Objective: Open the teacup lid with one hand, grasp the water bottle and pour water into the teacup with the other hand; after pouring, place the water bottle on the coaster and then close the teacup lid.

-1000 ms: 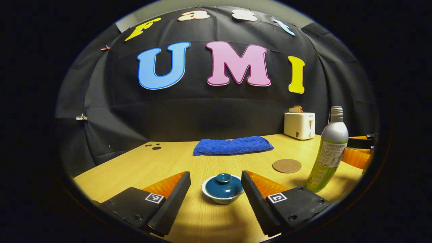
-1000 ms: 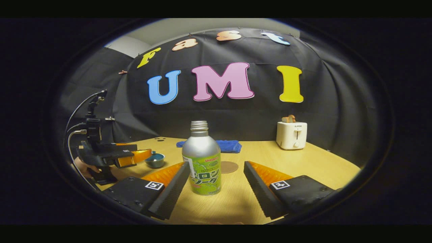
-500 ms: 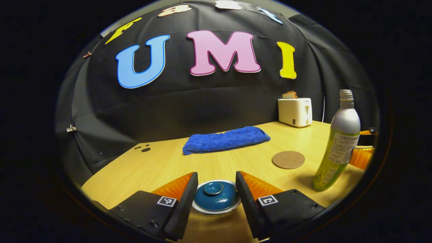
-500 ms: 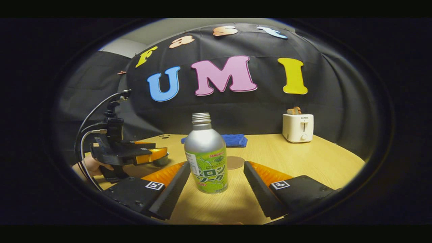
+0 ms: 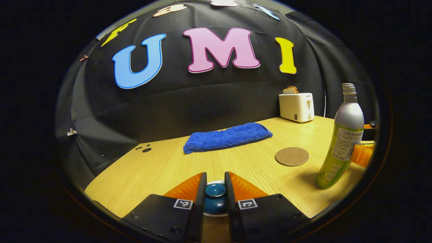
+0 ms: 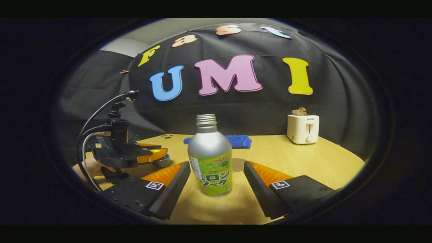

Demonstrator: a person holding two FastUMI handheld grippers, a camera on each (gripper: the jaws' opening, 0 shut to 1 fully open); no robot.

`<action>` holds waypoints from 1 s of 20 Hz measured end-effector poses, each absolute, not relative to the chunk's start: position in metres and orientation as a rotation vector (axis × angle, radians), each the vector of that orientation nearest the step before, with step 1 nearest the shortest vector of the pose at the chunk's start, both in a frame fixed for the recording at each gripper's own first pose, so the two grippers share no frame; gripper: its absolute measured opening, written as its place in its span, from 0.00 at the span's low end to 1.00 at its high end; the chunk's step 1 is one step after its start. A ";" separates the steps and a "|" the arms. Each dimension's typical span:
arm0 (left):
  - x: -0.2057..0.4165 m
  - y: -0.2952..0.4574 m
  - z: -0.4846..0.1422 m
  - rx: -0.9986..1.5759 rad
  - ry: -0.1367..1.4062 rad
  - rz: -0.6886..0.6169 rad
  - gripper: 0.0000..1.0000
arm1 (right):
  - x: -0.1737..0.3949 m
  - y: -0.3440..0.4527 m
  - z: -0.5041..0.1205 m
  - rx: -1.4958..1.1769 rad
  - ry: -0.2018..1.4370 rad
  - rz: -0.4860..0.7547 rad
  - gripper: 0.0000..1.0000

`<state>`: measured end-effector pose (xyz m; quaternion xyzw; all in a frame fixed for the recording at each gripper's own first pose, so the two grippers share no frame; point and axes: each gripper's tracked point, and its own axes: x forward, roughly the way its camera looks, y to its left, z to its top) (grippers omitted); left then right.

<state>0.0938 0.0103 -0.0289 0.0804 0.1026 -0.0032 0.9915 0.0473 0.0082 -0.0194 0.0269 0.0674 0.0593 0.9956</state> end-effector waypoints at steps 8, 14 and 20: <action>0.083 0.020 -0.017 0.091 0.122 0.019 0.31 | 0.055 0.010 -0.016 0.037 0.119 0.112 0.99; 0.059 0.026 -0.004 0.091 0.092 0.027 0.30 | 0.071 0.014 -0.020 0.013 0.129 0.107 0.99; 0.036 0.033 0.026 0.137 0.019 0.045 0.30 | 0.093 0.015 -0.030 0.016 0.151 0.073 0.99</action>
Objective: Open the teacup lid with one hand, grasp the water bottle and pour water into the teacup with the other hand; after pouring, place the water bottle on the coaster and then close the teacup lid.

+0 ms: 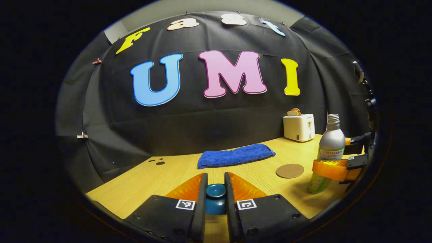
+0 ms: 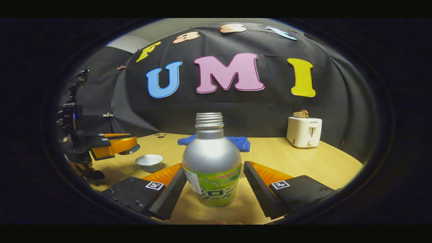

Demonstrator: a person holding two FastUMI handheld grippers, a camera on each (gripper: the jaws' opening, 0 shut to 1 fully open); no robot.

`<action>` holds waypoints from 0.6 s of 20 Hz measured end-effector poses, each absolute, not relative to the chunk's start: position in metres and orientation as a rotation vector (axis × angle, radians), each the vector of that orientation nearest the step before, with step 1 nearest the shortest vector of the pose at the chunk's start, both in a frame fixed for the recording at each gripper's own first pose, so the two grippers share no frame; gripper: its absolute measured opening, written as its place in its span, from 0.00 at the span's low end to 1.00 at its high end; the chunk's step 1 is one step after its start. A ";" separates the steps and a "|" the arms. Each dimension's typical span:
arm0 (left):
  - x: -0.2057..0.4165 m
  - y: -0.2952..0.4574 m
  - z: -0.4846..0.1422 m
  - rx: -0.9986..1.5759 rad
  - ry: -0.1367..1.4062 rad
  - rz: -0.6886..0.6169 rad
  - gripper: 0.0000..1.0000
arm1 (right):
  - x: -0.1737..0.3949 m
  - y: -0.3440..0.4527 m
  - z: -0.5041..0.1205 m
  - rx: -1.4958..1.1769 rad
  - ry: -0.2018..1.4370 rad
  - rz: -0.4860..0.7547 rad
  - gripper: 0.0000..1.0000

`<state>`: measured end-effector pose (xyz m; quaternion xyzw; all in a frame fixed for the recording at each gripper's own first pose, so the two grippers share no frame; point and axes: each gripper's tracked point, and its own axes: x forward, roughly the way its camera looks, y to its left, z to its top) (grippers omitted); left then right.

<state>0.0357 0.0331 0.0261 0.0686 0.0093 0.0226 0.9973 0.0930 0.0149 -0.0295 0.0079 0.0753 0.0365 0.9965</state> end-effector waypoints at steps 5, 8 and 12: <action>0.025 0.046 0.025 0.118 0.008 0.054 0.30 | 0.108 0.014 -0.031 0.032 0.170 0.057 0.97; 0.020 0.060 0.018 0.091 0.019 0.062 0.30 | 0.111 0.018 -0.032 -0.015 0.195 0.058 0.79; 0.016 0.077 0.007 0.063 0.034 0.069 0.30 | 0.120 0.026 -0.026 -0.170 0.210 0.073 0.79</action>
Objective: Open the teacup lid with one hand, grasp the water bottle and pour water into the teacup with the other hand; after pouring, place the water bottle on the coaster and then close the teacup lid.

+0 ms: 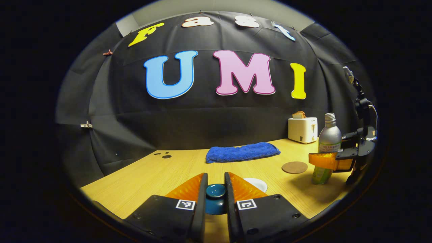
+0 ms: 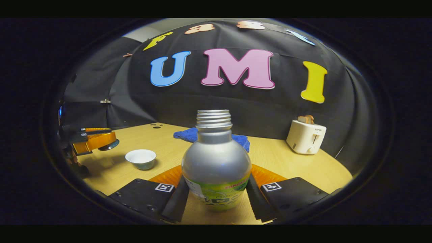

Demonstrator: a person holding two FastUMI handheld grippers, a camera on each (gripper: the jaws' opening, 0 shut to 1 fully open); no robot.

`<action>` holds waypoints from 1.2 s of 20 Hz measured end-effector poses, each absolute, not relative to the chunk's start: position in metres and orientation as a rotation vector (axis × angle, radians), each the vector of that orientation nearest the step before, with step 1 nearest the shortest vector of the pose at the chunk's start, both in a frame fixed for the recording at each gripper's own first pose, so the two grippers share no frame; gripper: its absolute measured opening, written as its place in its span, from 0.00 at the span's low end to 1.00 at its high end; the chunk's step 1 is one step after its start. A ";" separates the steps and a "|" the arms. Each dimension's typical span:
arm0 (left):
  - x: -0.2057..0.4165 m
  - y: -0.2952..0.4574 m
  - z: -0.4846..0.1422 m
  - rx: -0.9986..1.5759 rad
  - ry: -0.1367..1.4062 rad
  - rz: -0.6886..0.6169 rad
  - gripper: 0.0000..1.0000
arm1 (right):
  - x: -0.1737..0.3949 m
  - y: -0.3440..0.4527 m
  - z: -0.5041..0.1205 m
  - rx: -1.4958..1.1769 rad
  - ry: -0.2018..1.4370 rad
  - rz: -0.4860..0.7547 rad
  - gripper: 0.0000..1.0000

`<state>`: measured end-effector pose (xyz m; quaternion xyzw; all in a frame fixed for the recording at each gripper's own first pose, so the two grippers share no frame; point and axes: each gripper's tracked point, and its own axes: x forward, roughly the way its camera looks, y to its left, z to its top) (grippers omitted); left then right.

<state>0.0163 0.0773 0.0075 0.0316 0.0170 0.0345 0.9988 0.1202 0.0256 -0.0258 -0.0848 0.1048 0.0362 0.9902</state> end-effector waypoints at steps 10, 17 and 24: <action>0.004 0.118 0.014 0.081 -0.005 0.091 0.30 | 0.171 0.070 -0.012 -0.860 0.140 0.105 0.79; -0.002 0.150 0.017 0.102 -0.032 0.130 0.30 | 0.184 0.076 -0.014 -1.217 0.076 0.115 0.78; -0.003 0.163 0.004 0.071 -0.018 0.133 0.30 | 0.189 0.090 -0.032 -1.411 0.037 0.168 0.78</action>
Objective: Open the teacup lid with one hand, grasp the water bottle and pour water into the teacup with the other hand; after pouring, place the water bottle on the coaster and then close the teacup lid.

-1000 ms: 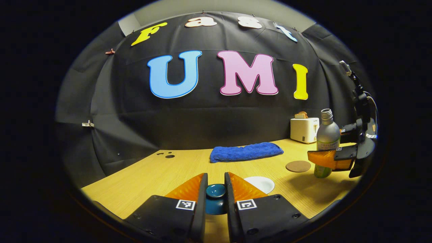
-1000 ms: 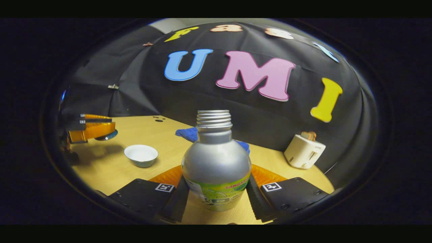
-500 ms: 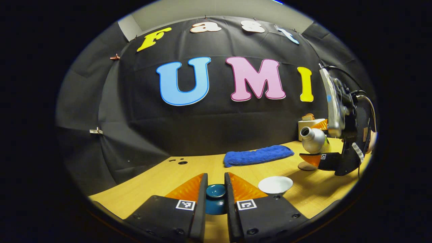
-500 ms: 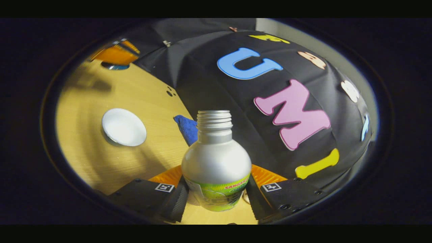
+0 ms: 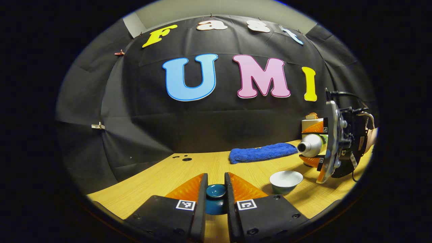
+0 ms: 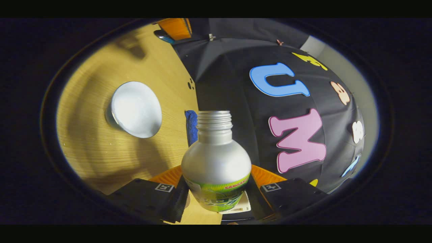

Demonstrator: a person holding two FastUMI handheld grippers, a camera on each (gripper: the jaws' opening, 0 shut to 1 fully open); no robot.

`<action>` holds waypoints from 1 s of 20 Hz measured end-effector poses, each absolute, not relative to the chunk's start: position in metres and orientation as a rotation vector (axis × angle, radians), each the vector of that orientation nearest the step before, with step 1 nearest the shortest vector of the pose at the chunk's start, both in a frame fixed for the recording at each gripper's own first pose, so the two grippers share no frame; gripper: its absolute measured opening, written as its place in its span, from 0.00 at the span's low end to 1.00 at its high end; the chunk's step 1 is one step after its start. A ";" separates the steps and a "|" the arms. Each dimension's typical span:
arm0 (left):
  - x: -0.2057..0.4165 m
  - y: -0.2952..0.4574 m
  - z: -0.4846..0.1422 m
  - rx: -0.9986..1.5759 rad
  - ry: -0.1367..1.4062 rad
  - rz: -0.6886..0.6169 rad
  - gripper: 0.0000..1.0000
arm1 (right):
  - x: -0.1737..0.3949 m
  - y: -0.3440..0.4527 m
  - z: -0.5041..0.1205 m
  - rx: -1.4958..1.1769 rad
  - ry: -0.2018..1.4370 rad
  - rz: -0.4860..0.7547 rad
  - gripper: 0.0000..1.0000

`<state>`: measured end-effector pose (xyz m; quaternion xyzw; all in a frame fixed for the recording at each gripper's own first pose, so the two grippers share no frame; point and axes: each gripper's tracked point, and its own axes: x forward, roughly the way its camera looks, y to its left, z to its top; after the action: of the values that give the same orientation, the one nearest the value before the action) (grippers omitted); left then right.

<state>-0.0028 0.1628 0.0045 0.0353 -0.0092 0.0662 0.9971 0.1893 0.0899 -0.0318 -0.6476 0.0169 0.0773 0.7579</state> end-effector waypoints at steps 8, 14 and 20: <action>-0.002 0.167 -0.001 0.059 -0.012 0.128 0.30 | 0.206 0.107 -0.049 -1.598 -0.009 0.221 0.78; 0.002 0.165 -0.003 0.054 -0.004 0.115 0.30 | 0.209 0.108 -0.048 -1.700 -0.050 0.229 0.78; 0.005 0.162 -0.004 0.050 0.003 0.108 0.30 | 0.210 0.108 -0.042 -1.786 -0.103 0.213 0.78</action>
<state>0.0051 0.1623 -0.0043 0.0249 0.0015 0.0541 0.9982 0.2101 0.1085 -0.0419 -0.7771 -0.0446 0.0925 0.6210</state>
